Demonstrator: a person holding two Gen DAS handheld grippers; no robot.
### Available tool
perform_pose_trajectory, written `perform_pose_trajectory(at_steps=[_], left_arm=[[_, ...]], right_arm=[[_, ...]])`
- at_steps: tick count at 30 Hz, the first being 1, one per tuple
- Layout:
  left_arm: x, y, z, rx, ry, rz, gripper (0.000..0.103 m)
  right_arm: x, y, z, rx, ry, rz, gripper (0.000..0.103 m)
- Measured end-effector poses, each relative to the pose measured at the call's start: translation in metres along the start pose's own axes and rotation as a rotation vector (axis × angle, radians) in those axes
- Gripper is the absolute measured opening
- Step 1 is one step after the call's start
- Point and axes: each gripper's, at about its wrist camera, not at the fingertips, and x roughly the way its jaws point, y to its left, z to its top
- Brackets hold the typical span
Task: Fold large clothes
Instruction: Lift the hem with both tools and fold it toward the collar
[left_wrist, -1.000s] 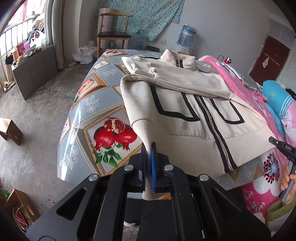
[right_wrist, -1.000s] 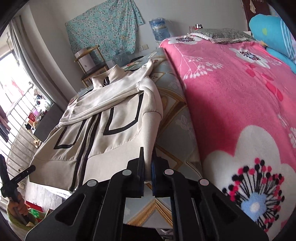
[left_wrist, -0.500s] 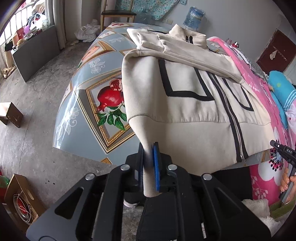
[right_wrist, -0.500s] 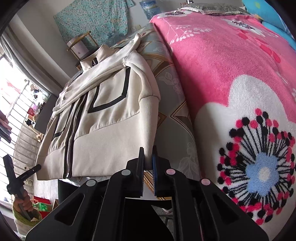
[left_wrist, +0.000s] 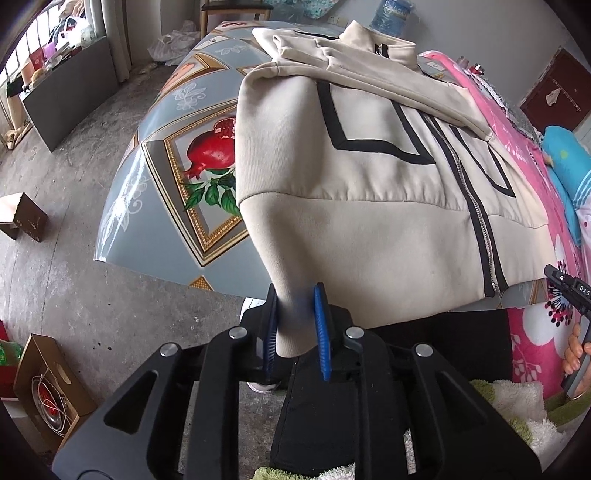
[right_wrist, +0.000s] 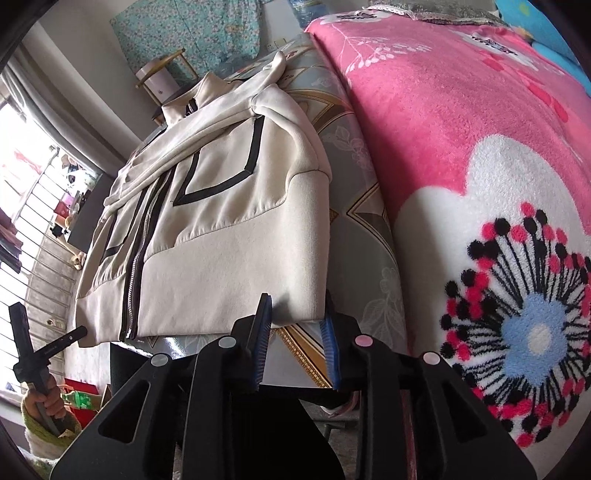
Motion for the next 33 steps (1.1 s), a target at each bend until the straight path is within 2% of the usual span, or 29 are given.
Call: perform_pose_trajectory(at_steps=[8,11,12,20,23,26,30,33], left_arm=[[-0.011,-0.006,-0.001,0.014,-0.031,-0.017,0.015],[-0.016,-0.009,-0.001,0.026,-0.057,-0.018,0.008],[-0.019,-0.01,-0.001,0.027,-0.07,-0.024,0.007],[-0.05,-0.018,0.014,0.031,-0.191,-0.083,0.004],[-0.064,-0.02,0.033,0.028,-0.245,-0.122,0.004],[-0.071,-0.02,0.059,0.026,-0.279,-0.129,0.004],[-0.068,-0.015,0.103,0.009,-0.301,-0.125,0.004],[-0.056,-0.007,0.138,-0.022,-0.288,-0.141,0.004]], right_arm=[[0.001,0.006,-0.002,-0.031,-0.007,-0.039,0.025],[0.0,0.012,-0.003,-0.057,-0.023,-0.078,0.01],[-0.002,0.013,-0.003,-0.058,-0.03,-0.076,0.008],[-0.026,0.019,0.008,-0.054,-0.106,-0.037,0.006],[-0.038,0.026,0.022,-0.059,-0.145,-0.012,0.005],[-0.045,0.036,0.048,-0.078,-0.19,-0.001,0.005],[-0.042,0.048,0.091,-0.087,-0.23,0.009,0.005],[-0.026,0.055,0.132,-0.059,-0.233,0.046,0.005]])
